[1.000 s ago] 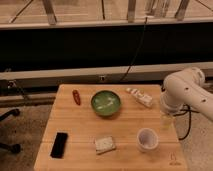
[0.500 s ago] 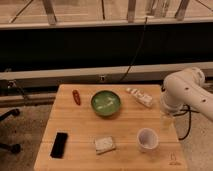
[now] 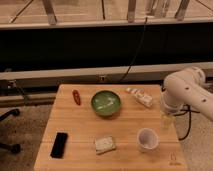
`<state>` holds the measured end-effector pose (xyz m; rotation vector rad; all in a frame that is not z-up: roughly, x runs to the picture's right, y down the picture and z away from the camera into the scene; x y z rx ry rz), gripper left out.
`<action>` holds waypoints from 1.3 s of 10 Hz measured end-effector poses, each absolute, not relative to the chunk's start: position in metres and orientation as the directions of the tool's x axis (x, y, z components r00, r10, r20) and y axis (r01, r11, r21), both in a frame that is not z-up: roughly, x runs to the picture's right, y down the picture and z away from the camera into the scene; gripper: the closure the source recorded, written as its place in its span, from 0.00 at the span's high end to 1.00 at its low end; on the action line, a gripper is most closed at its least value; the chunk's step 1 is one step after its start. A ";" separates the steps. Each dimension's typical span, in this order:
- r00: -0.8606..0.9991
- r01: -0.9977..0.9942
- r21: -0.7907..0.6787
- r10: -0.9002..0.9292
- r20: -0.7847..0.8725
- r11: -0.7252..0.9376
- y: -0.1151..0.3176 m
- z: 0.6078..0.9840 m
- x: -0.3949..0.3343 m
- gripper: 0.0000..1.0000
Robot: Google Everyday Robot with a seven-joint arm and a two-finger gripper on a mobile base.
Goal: Push the ceramic bowl across the table
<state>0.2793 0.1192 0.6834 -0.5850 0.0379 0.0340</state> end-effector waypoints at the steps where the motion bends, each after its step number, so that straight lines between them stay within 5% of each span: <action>1: 0.999 -0.039 -0.552 0.020 -0.041 0.833 0.119 0.686 0.278 0.80; 13: 0.997 0.071 -0.556 -0.045 0.060 0.828 0.105 0.737 0.254 0.80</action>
